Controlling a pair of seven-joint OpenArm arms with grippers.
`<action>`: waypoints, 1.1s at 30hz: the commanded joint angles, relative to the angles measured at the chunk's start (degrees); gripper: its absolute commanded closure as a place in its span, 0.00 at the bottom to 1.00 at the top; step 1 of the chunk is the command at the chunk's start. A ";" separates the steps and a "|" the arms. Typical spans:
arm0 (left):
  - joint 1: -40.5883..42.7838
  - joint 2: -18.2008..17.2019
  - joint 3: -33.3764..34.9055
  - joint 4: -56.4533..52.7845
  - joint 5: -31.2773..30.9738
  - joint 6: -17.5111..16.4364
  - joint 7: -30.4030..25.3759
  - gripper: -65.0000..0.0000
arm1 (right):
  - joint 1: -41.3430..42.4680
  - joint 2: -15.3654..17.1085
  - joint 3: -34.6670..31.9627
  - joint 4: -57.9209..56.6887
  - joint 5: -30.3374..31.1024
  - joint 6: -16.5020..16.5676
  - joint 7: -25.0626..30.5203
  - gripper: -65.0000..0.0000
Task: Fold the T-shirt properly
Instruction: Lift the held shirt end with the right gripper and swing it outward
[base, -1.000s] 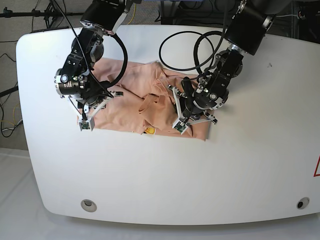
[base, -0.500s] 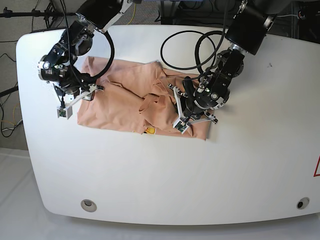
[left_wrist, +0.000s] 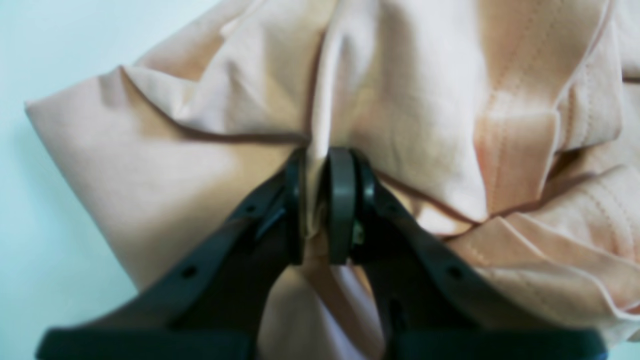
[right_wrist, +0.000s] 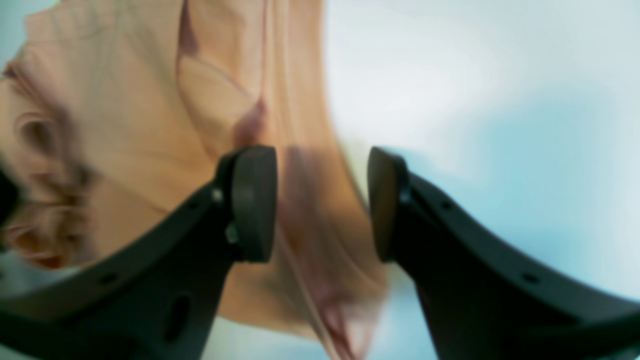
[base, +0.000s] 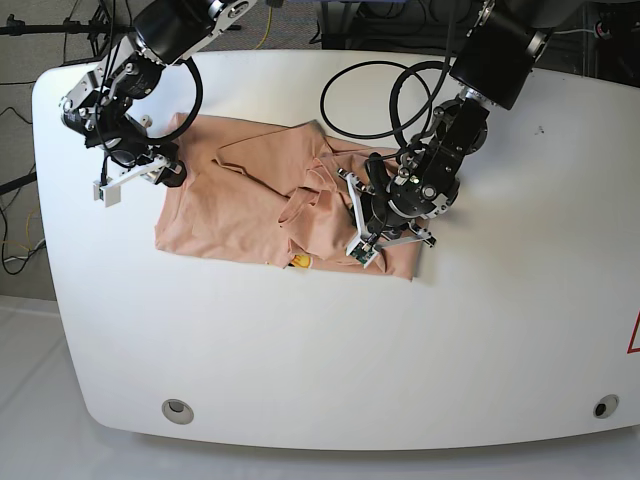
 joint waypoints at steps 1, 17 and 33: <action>-0.24 -0.21 -0.04 0.24 0.41 -0.16 2.19 0.92 | 0.74 2.26 0.59 -4.20 3.37 0.57 0.15 0.55; 0.55 -0.03 0.04 0.15 0.41 -0.16 2.28 0.92 | 0.65 4.63 -5.39 -12.29 12.33 0.14 2.08 0.55; 0.55 -0.21 0.04 0.15 0.41 -0.16 2.28 0.92 | 0.39 3.05 -12.33 -12.20 12.07 0.05 5.16 0.83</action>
